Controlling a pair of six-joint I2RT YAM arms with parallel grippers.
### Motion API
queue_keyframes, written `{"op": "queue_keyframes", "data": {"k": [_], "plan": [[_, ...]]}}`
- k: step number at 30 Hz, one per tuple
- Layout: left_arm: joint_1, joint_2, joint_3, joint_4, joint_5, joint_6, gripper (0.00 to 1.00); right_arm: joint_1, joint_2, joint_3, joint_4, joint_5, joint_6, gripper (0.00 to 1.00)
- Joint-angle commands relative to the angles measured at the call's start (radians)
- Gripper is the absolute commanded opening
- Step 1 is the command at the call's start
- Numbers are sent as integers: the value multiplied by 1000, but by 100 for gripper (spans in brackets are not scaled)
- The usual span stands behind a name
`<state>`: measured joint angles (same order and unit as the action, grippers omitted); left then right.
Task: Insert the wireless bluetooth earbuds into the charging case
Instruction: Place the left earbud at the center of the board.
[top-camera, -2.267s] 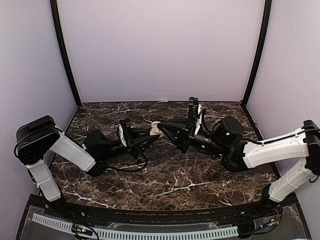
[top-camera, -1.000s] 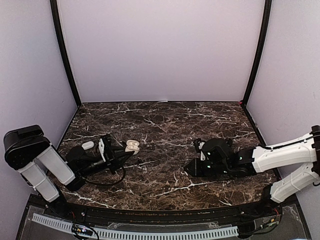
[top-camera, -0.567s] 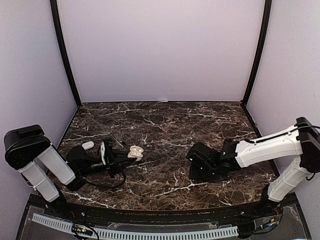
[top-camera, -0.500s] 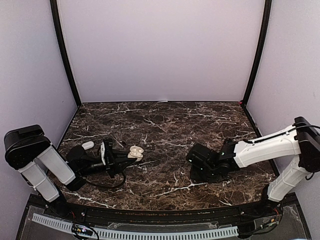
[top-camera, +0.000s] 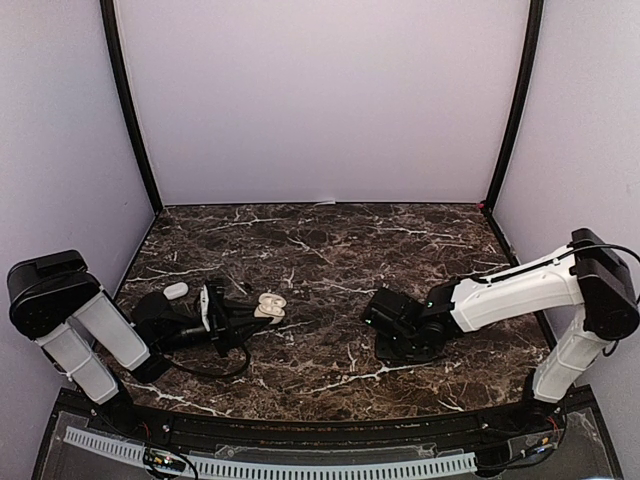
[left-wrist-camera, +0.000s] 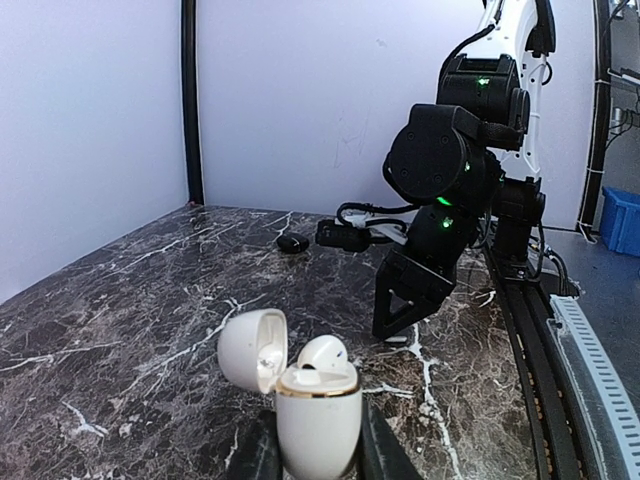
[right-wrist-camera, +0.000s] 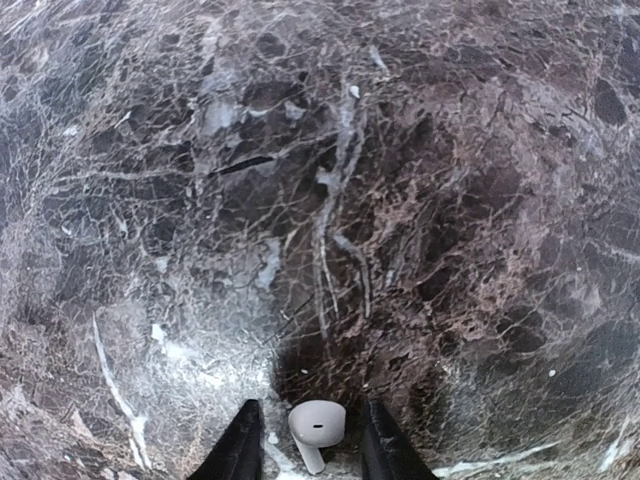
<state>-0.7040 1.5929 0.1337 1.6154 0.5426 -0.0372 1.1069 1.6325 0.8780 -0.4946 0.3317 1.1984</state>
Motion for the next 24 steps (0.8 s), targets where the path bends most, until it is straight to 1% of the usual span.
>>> {"op": "queue_keyframes", "data": {"k": [1, 3, 5, 7, 8, 9, 13, 16, 18, 19, 21, 22, 24], "plan": [[5, -24, -9, 219, 21, 8, 0, 0, -69, 4, 25, -26, -133, 41], [5, -26, -9, 218, 26, 9, 0, -11, -109, -8, 61, -80, -252, 45], [5, -27, -9, 218, 31, 11, 0, -30, -144, -18, 82, -172, -416, 46], [5, -31, -9, 218, 37, 13, 0, -58, -178, -10, 55, -260, -602, 46], [5, -30, -9, 218, 38, 14, 0, -68, -196, -7, 38, -295, -738, 46], [6, -32, -9, 218, 40, 14, 0, -78, -213, -1, 20, -326, -839, 46], [5, -32, -13, 218, 39, 15, 0, -91, -246, 47, -65, -422, -1190, 45], [6, -32, -17, 218, 35, 20, 0, -93, -237, 73, -94, -441, -1368, 44], [6, -30, -19, 218, 31, 24, 0, -98, -219, 76, -96, -429, -1474, 40], [5, -30, -20, 218, 30, 26, 0, -104, -214, 69, -99, -452, -1549, 40], [5, -28, -20, 218, 28, 28, 0, -117, -212, 39, -135, -541, -1697, 45], [6, -27, -19, 219, 28, 28, 0, -129, -208, 35, -158, -568, -1741, 47], [6, -19, -17, 218, 29, 28, 0, -180, -180, 81, -218, -611, -1800, 47]]}}
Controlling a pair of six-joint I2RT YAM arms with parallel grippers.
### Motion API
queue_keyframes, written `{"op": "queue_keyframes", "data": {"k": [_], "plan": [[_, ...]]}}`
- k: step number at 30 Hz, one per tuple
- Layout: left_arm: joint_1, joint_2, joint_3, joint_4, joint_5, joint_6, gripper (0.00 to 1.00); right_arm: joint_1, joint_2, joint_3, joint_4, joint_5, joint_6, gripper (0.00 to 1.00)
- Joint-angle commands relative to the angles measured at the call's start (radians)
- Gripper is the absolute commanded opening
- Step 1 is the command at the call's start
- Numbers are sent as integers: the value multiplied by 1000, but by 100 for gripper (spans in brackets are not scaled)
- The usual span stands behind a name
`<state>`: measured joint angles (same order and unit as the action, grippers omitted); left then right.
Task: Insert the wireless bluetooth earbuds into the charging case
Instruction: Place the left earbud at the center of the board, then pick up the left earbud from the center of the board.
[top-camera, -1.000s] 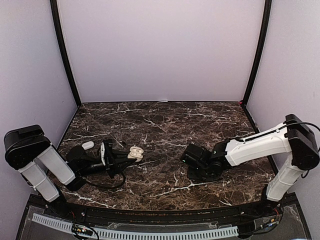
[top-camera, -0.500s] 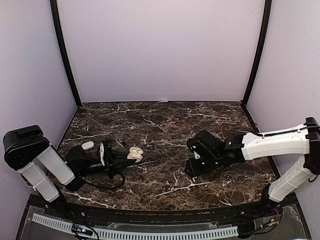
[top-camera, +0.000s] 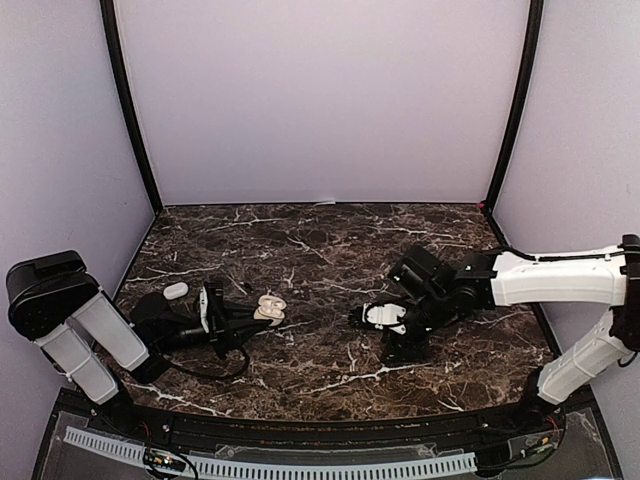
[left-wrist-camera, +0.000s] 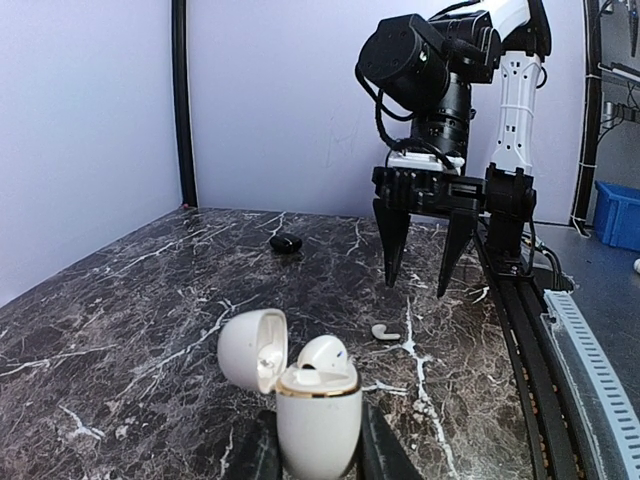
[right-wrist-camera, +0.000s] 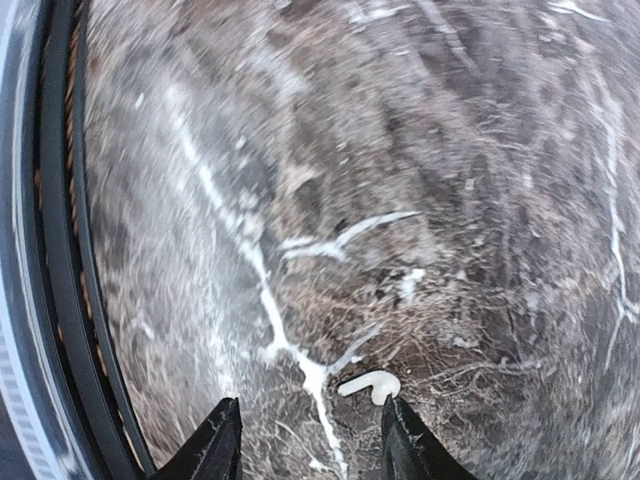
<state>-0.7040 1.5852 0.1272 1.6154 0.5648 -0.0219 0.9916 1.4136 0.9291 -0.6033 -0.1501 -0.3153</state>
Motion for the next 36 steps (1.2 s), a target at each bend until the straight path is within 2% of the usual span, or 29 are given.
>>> {"op": "queue_keyframes", "data": {"k": [1, 6, 12, 16, 27, 36], "plan": [[7, -9, -11, 218, 7, 13, 0, -100, 51, 54, -133, -162, -299, 47], [7, -1, -6, 219, 14, 10, 0, -177, 155, 161, -292, -241, -444, 50], [7, -7, -13, 218, 13, 14, 0, -290, 255, 250, -309, -312, -566, 49], [8, -6, -16, 218, 15, 14, 0, -323, 332, 315, -347, -312, -602, 49], [10, 19, -7, 218, 25, 16, 0, -313, 403, 250, -246, -270, -591, 52], [11, 14, -13, 218, 21, 22, 0, -264, 391, 174, -186, -241, -601, 51]]}}
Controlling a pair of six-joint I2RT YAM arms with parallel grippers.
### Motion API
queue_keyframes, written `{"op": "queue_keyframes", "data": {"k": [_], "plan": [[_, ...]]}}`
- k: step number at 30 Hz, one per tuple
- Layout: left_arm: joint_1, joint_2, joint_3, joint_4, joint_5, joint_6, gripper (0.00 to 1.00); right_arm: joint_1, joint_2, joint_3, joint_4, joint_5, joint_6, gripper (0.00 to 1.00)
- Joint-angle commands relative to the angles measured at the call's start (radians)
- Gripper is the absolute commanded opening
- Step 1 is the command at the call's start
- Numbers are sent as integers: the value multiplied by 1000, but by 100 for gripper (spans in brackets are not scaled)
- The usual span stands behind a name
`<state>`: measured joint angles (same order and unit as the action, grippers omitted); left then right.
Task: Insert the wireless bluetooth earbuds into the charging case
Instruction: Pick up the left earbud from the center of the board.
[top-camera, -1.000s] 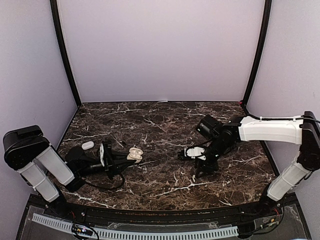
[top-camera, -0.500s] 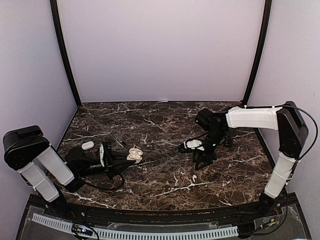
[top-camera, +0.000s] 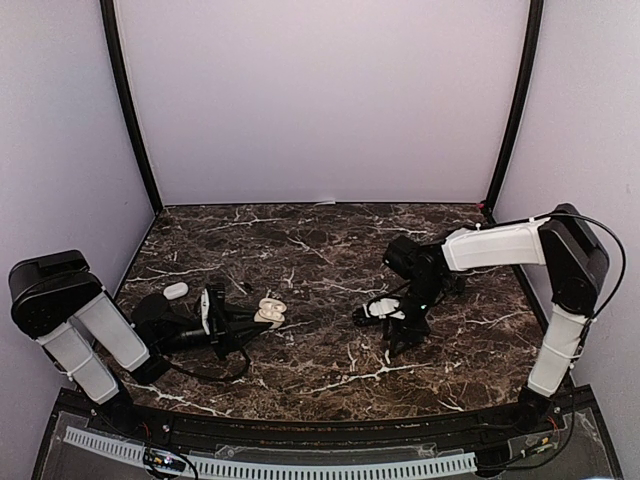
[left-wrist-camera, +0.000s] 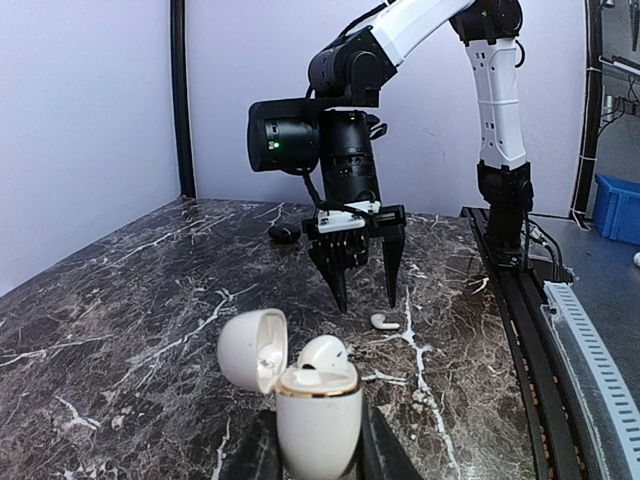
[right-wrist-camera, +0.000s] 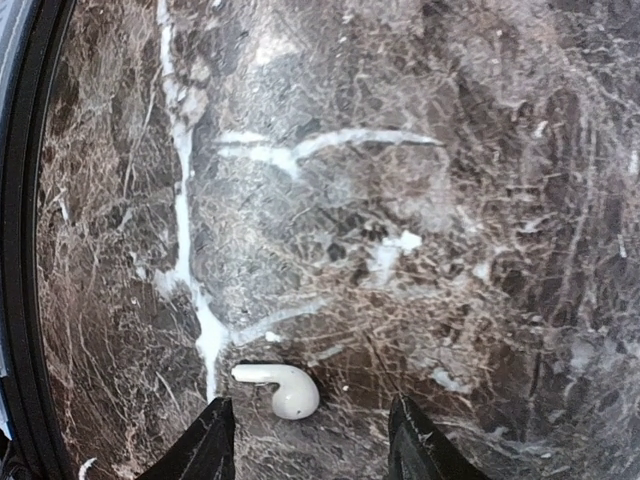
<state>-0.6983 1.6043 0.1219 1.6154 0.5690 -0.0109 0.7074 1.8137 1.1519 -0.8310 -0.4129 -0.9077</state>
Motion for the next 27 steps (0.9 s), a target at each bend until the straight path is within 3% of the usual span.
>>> {"op": "queue_keyframes", "data": {"k": [1, 10, 19, 27], "plan": [[6, -7, -7, 219, 17, 11, 0, 22, -13, -55, 50, 24, -10, 51], [6, -16, -13, 218, 17, 12, 0, 38, -9, -68, 67, 40, -30, 49], [6, -19, -14, 218, 14, 12, 0, 41, 4, -53, 55, 34, -34, 33], [6, -21, -15, 218, 13, 14, 0, 52, 5, -63, 70, 43, -17, 32]]}}
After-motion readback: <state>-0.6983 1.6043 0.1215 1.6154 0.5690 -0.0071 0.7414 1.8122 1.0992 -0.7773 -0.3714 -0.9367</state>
